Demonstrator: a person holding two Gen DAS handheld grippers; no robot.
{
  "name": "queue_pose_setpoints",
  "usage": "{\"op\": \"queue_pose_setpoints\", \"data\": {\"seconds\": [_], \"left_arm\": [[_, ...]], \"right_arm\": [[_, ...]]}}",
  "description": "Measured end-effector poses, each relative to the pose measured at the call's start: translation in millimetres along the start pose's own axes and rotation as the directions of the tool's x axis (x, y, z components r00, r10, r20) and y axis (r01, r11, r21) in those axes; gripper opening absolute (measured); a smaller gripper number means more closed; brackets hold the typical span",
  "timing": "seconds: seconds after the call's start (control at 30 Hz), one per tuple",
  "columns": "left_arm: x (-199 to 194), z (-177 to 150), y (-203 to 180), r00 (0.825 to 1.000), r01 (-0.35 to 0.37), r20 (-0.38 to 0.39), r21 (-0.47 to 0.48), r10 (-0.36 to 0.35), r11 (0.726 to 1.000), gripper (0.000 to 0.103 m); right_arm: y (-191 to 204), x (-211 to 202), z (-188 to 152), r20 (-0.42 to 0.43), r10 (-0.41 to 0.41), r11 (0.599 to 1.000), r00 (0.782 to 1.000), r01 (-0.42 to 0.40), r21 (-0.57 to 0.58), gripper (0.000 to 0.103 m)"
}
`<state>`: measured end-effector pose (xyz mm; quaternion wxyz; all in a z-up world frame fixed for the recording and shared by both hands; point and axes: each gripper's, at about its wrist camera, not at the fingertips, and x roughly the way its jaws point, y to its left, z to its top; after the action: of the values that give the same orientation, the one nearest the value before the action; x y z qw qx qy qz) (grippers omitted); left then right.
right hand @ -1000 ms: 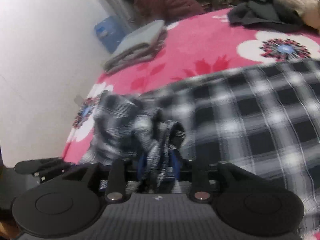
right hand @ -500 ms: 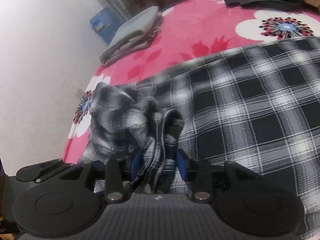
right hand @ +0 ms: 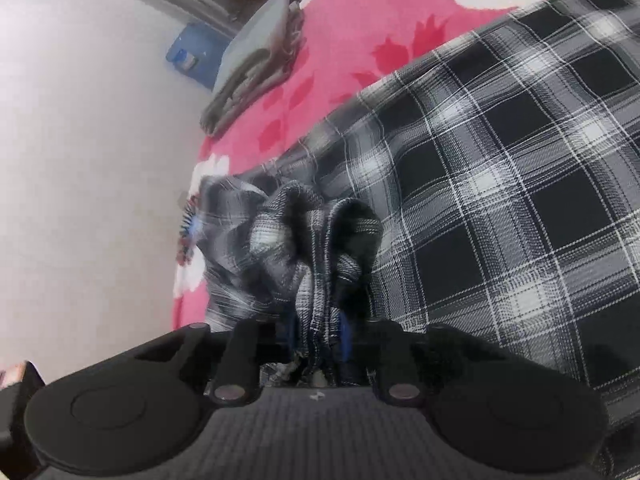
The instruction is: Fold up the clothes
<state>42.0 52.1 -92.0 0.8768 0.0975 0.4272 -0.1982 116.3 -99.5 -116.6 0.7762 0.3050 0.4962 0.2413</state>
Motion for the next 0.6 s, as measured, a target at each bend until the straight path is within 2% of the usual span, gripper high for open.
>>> {"op": "queue_pose_setpoints", "data": {"seconds": [0.07,0.13,0.27,0.37,0.6], "left_arm": [[-13,-3,4,0.999,0.045,0.018,-0.013,-0.045,0.999,0.059],[-29,-8,3,0.996,0.075,0.045,0.019,-0.076,0.997,0.059],[-34,-18,-9,0.998,0.02,0.059,0.142,-0.028,0.99,0.059],[-34,-23,-18,0.998,-0.019,0.069,0.218,0.004,0.976,0.059],[-27,-14,-38,0.996,0.03,0.075,0.265,-0.052,0.964,0.059]], "right_arm": [[-4,-8,3,0.008,0.017,1.0,1.0,-0.017,0.012,0.021],[-10,-16,10,0.012,0.035,0.999,0.999,-0.035,0.038,0.021],[-17,-37,31,0.016,0.048,0.998,0.999,-0.049,0.033,0.021],[-16,-50,45,0.026,0.003,1.0,1.0,-0.003,-0.023,0.021],[-30,-77,66,0.059,-0.132,0.986,0.99,0.137,-0.099,0.021]]}}
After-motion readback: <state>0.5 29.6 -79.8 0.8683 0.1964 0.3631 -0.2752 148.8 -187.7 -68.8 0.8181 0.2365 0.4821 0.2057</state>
